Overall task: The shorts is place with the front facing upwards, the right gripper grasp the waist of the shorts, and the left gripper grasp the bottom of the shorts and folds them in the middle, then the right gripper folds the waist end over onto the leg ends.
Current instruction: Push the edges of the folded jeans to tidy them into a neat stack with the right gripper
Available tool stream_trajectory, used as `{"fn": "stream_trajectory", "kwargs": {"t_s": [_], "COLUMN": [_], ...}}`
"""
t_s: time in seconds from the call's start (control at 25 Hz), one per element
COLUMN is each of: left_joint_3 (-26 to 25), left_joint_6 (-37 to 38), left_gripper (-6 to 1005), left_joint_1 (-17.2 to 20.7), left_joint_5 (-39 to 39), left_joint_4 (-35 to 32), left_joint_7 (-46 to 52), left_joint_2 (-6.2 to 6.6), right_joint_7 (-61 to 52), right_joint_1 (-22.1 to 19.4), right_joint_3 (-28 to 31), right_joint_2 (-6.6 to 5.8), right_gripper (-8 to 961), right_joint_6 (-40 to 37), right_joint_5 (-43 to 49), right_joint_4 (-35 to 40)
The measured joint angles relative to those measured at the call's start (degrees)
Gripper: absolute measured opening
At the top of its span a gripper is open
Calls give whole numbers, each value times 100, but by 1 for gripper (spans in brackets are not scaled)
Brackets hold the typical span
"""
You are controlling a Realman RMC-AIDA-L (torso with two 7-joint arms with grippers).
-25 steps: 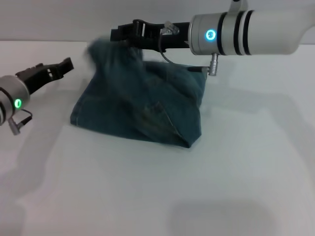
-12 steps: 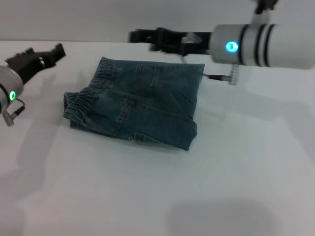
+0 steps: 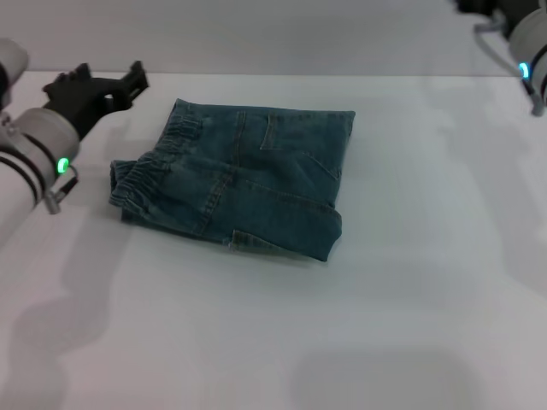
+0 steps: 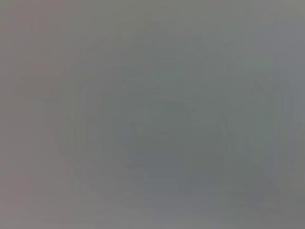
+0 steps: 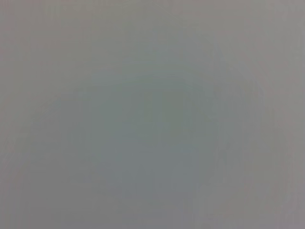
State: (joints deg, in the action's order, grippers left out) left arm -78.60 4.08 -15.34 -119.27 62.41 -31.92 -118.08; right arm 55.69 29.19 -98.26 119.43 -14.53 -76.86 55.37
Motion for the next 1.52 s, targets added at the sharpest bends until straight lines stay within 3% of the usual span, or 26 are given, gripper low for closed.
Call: {"fn": "stream_trajectory", "kwargs": {"t_s": [0.12, 0.24, 0.36, 0.56, 0.72, 1.0, 1.4, 1.52], "left_joint_3": [226, 586, 959, 1445, 1703, 1785, 1802, 1825], "left_joint_6": [120, 612, 1218, 1783, 1929, 2098, 2109, 2110], "left_gripper": [797, 797, 797, 797, 797, 797, 797, 797], "left_joint_1": [-54, -76, -123, -364, -561, -807, -992, -1032], "left_joint_5": [0, 0, 1, 0, -1, -1, 0, 0], "left_joint_4": [-35, -123, -311, -714, -957, -1347, -1525, -1566], "left_joint_7": [7, 3, 28, 87, 283, 490, 568, 570], "left_joint_2": [-8, -1, -2, -13, -22, -10, -17, -22], "right_joint_7": [35, -72, -707, -2903, -4318, -4404, -4364, -4357], "right_joint_1": [31, 316, 514, 385, 338, 331, 312, 318], "right_joint_3": [-938, -2150, -3044, -3574, -4113, -4840, -5483, -5570], "right_joint_2": [11, 19, 29, 5, 19, 36, 37, 37], "right_gripper": [732, 732, 697, 638, 560, 368, -5, -3], "right_joint_6": [-1685, -3149, -3811, -3751, -3710, -3070, -2441, -2301], "right_joint_5": [434, 631, 622, 785, 1706, 1882, 1951, 1953], "right_joint_4": [-348, -1160, -1696, -1887, -2185, -1949, -1758, -1713]}}
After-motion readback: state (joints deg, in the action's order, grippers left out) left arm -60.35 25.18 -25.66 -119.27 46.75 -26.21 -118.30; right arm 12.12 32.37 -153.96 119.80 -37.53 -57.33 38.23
